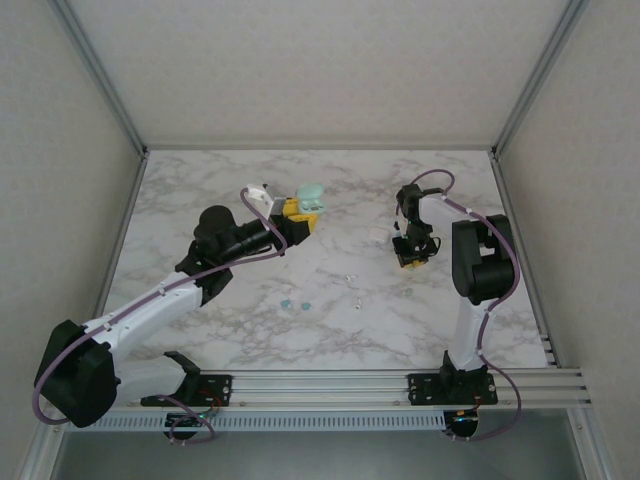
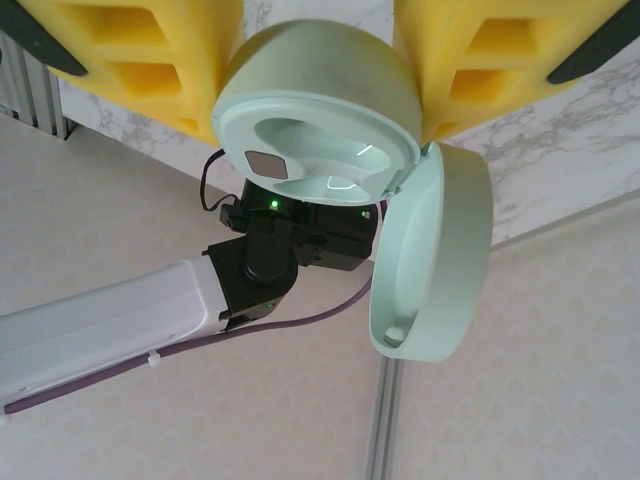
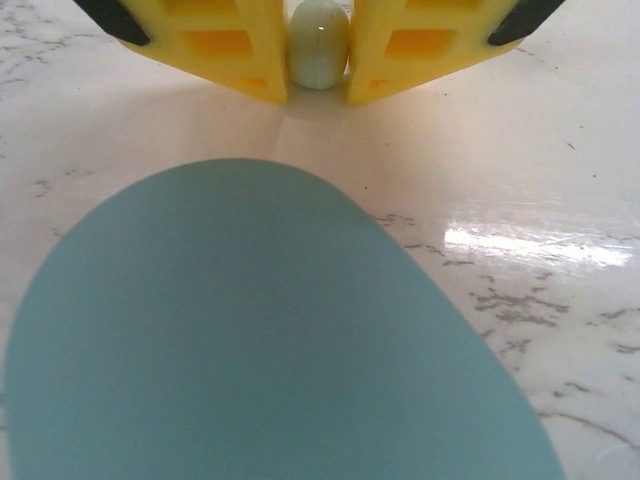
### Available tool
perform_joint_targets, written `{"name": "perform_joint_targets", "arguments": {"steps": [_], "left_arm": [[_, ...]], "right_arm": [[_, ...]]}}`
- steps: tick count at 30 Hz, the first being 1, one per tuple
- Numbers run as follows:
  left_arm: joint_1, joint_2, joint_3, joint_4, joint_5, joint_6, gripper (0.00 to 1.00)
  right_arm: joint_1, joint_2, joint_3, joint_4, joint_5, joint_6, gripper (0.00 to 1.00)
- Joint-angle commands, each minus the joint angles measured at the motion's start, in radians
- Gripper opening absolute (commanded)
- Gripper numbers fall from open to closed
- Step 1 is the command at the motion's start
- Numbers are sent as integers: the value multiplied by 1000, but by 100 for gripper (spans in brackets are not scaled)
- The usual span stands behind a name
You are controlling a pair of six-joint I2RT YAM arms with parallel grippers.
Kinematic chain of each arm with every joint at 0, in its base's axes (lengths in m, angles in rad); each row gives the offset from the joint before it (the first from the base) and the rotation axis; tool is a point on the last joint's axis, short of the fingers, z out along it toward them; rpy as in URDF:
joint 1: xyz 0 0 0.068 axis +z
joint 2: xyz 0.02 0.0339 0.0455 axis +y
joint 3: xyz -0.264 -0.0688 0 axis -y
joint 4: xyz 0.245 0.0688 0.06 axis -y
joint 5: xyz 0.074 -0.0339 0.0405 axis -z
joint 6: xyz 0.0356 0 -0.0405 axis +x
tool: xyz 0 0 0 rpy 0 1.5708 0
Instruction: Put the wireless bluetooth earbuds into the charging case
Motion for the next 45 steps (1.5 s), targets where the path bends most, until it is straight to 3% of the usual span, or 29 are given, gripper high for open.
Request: {"name": "perform_joint_targets", "arguments": {"steps": [1, 5, 8, 13, 20, 26, 33, 45], "left_arm": [[4, -23, 32, 2, -6, 13, 30], [5, -29, 31, -5, -26, 22, 30], [5, -36, 28, -12, -44, 36, 29], [32, -65, 0, -9, -71, 51, 28], [109, -107, -37, 4, -40, 28, 28], [135, -111, -49, 8, -14, 26, 28], [136, -93, -40, 4, 28, 37, 28], [115, -35, -5, -2, 90, 64, 29]], "right_arm": [[4, -24, 13, -14, -8, 33, 18], [3, -126, 0, -7, -131, 82, 18], [-3, -216, -5, -5, -368, 122, 20], [-6, -337, -43, 129, -889, 264, 21], [-4, -378, -52, 329, -1310, 506, 21], [3, -369, 22, 292, -1426, 539, 22], [22, -387, 55, 322, -1424, 611, 22], [121, -480, 130, 423, -1161, 701, 22]]}}
